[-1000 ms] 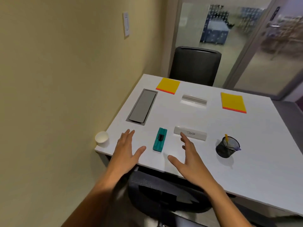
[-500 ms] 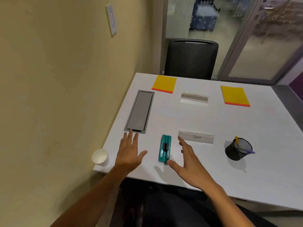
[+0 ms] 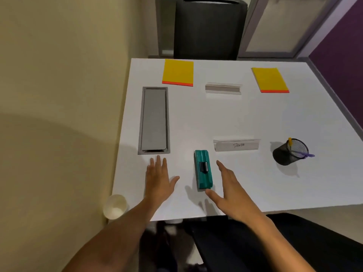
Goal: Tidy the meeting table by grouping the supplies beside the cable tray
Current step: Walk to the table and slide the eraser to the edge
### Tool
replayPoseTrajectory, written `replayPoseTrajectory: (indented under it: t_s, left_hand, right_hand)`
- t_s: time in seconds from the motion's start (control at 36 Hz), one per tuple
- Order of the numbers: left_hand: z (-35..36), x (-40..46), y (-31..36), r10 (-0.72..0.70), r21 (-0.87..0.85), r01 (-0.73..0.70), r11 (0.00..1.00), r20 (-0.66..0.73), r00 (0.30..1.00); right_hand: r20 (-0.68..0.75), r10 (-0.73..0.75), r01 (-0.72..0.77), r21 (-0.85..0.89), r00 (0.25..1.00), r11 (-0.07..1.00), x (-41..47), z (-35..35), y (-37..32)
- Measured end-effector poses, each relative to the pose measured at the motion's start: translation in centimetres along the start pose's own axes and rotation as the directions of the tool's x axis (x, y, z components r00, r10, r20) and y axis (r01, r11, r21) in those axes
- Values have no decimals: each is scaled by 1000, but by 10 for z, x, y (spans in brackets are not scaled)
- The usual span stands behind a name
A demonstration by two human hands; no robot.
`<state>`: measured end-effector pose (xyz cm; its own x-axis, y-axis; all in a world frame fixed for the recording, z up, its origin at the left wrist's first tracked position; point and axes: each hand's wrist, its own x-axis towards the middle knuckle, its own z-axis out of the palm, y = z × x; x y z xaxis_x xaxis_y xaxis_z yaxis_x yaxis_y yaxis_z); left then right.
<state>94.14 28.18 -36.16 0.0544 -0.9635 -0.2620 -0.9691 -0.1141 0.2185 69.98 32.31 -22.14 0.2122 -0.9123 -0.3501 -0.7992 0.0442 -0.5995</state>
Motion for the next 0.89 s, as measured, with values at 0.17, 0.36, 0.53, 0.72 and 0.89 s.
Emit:
replayPoseTrajectory:
  t_s: [0.17, 0.36, 0.53, 0.72, 0.89]
  left_hand:
    - [33, 13, -6, -15, 47, 12, 999, 64, 998]
    - [55, 18, -5, 8, 96, -6, 995, -23, 1000]
    - [64, 22, -10, 25, 78, -18, 997, -88, 996]
    - [66, 23, -12, 27, 53, -21, 998, -107, 994]
    - [65, 18, -12, 37, -13, -40, 999, -179, 983]
  right_hand:
    - [31, 3, 3, -194, 1000, 981, 33, 12, 3]
    - [57, 66, -48, -269, 996, 962, 87, 36, 17]
    - [-12, 185, -182, -255, 983, 950, 125, 52, 33]
    - [-29, 296, -295, -218, 955, 930, 151, 64, 47]
    - [-20, 333, -327, -253, 943, 911, 165, 62, 53]
